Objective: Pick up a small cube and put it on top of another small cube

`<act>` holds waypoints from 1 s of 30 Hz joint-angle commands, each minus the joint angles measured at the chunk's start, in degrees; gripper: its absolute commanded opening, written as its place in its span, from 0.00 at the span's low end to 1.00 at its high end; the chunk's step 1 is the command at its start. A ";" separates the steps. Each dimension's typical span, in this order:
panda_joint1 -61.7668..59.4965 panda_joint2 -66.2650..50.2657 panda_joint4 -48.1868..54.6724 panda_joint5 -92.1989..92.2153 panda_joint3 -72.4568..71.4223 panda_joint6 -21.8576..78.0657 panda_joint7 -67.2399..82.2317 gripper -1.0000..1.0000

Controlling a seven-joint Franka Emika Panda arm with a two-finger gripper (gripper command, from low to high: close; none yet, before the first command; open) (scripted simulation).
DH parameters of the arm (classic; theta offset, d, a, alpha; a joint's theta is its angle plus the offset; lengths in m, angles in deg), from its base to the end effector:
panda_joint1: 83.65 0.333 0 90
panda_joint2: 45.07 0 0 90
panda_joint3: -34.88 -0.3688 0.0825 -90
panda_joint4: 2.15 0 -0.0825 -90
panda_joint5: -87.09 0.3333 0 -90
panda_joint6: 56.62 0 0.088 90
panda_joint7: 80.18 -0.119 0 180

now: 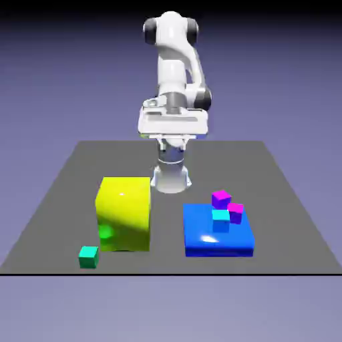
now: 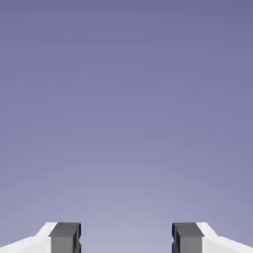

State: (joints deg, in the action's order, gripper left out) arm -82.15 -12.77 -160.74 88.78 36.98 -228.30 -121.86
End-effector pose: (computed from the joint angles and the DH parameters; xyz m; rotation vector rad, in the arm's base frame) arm 0.3367 -0.0077 0.5369 -2.4550 0.9917 -1.0181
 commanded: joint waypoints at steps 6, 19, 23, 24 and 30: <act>1.25 -12.46 11.21 10.50 9.21 12.86 -3.33 0.50; 3.97 -39.45 35.51 33.24 29.16 40.71 -10.54 0.50; 4.81 -47.76 42.98 40.24 35.30 49.28 -12.76 0.50; 5.02 -49.84 44.85 41.99 36.83 51.42 -13.32 0.50; 6.27 -62.30 56.07 52.48 46.04 64.28 -16.65 0.50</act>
State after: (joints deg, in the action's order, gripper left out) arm -75.88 -75.07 -104.68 141.26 83.02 -164.02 -138.50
